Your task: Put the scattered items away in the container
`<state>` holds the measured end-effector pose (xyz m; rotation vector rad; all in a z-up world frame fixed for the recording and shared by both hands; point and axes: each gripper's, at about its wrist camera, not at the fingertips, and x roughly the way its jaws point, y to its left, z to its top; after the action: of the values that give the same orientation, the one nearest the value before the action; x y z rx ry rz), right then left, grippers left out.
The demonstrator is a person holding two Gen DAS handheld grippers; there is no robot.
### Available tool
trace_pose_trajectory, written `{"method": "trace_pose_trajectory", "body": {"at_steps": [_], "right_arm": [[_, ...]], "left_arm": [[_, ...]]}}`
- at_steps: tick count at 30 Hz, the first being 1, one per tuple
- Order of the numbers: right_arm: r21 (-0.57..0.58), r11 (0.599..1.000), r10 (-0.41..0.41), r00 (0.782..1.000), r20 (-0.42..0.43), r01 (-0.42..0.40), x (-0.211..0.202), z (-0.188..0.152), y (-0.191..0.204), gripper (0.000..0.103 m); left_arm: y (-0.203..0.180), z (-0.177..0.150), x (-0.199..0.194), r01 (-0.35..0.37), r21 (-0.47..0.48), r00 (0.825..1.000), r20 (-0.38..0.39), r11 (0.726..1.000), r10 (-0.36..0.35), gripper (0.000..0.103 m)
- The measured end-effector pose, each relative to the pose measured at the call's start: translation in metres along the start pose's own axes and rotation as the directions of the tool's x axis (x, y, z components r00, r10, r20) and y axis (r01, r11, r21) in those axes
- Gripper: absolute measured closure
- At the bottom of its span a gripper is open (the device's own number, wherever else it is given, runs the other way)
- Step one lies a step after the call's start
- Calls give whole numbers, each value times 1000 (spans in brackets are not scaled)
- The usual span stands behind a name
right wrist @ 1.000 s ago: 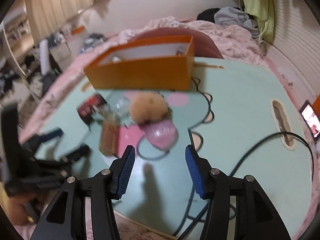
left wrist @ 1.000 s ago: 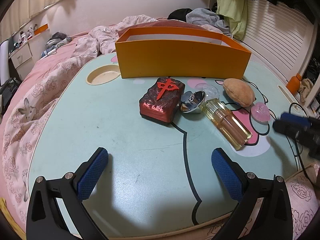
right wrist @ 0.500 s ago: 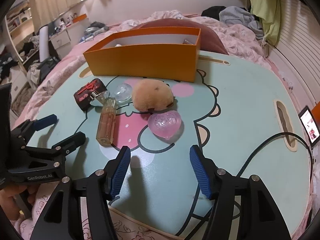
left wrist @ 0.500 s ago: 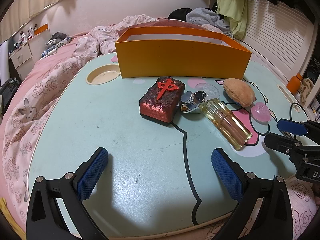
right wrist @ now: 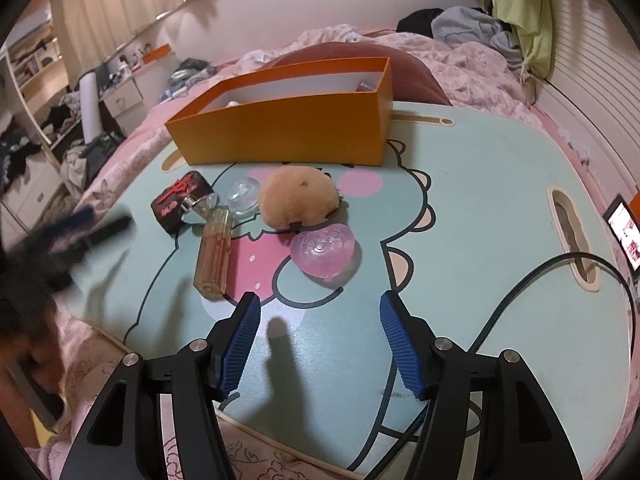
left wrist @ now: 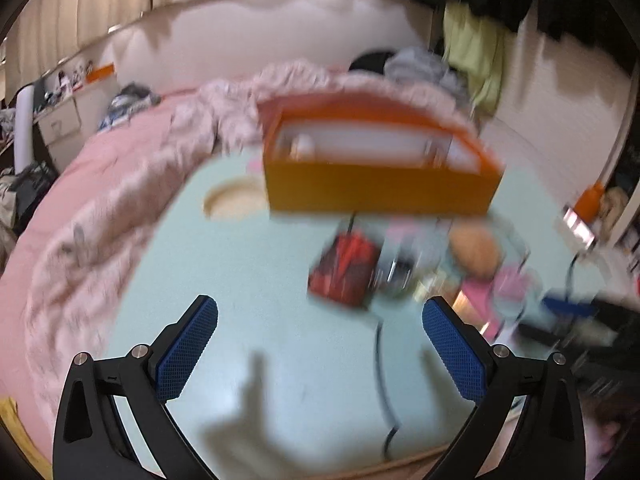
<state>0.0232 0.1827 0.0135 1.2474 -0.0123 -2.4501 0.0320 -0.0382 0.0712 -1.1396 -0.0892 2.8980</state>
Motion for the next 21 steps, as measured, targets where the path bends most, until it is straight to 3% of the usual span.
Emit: {"method": "trace_pose_trajectory", "body": {"at_steps": [2, 4, 6, 9, 14, 17, 18, 21], "right_arm": [[0, 1000, 0, 1000, 1, 0, 0, 0, 0, 41], [0, 1000, 2, 1000, 1, -2, 0, 0, -1, 41], [2, 1000, 2, 1000, 1, -2, 0, 0, -1, 41], [12, 1000, 5, 1000, 6, -5, -1, 0, -3, 41], [49, 999, 4, 1000, 22, -6, -4, 0, -11, 41], [58, 998, 10, 1000, 26, -12, -5, -1, -12, 41], [58, 998, 11, 1000, 26, -12, -5, -1, -12, 41], [58, 998, 12, 1000, 27, -13, -5, -1, -12, 41]], "left_arm": [[-6, 34, -7, 61, 7, 997, 39, 998, -62, 1], [-15, 61, 0, 153, 14, 988, 13, 988, -153, 1], [-27, 90, 24, 278, -10, 957, -84, 960, -278, 7], [-40, 116, 69, 351, -91, 909, -206, 932, -362, 19], [-60, 124, 142, 336, -183, 848, -369, 924, -381, 32], [-73, 120, 166, 313, -186, 835, -414, 931, -363, 34], [-77, 120, 171, 305, -186, 834, -421, 934, -356, 39], [-86, 119, 185, 319, -244, 809, -434, 916, -397, 42]]}}
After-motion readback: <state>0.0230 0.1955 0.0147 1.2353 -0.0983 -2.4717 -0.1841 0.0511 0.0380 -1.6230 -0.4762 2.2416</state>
